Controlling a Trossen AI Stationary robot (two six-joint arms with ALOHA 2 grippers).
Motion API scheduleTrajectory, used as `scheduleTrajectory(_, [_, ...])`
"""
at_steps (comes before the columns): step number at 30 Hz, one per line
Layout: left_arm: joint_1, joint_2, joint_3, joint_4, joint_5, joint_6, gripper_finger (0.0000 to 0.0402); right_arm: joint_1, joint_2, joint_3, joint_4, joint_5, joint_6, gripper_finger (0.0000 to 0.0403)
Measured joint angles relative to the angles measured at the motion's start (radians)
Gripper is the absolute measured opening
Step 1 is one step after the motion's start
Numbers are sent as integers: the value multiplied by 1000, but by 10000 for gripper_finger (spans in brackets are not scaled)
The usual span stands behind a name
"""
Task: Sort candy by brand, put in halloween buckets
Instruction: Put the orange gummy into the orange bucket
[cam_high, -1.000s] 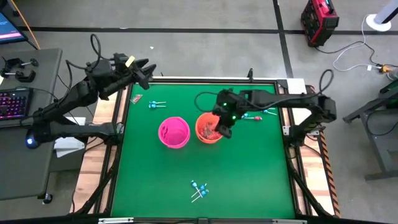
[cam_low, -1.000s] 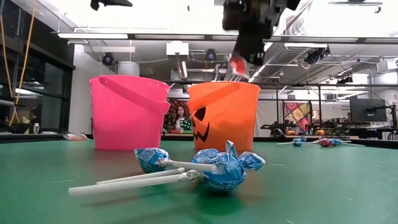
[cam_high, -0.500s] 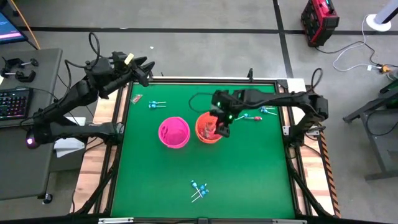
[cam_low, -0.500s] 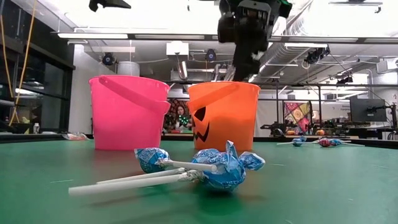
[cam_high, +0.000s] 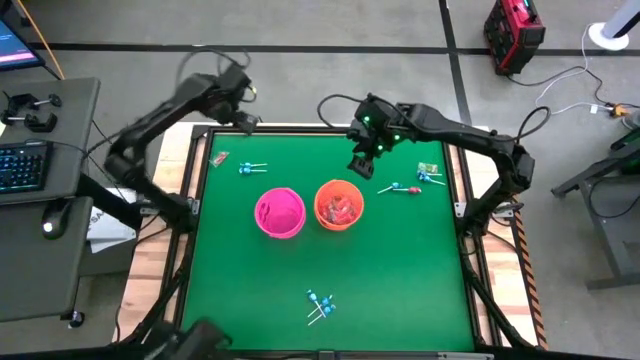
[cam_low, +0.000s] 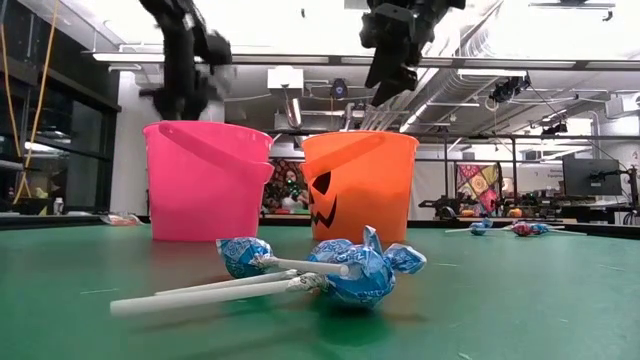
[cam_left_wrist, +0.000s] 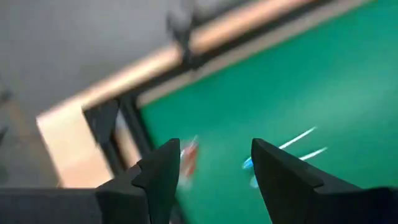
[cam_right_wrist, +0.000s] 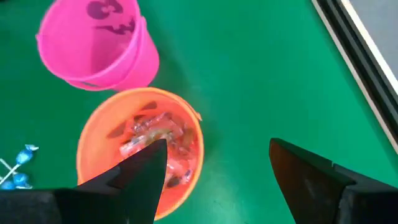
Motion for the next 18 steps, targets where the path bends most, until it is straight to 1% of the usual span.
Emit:
scheduleTrajectory(4, [67,190,1,-116,3,30,187,-10,3,-3,-27,0,-20,275])
scheduleTrajectory(7, [91,301,1,-167,1,49,187,-8,3,-3,-28,-1,-35,275])
scheduleTrajectory(11, [112,397,1,-173,4,58,187,-5,3,-4,-31,-2,-45,275])
scheduleTrajectory(18, [143,488,2,-186,4,58,186,-5,4,-4,-46,-2,-45,275])
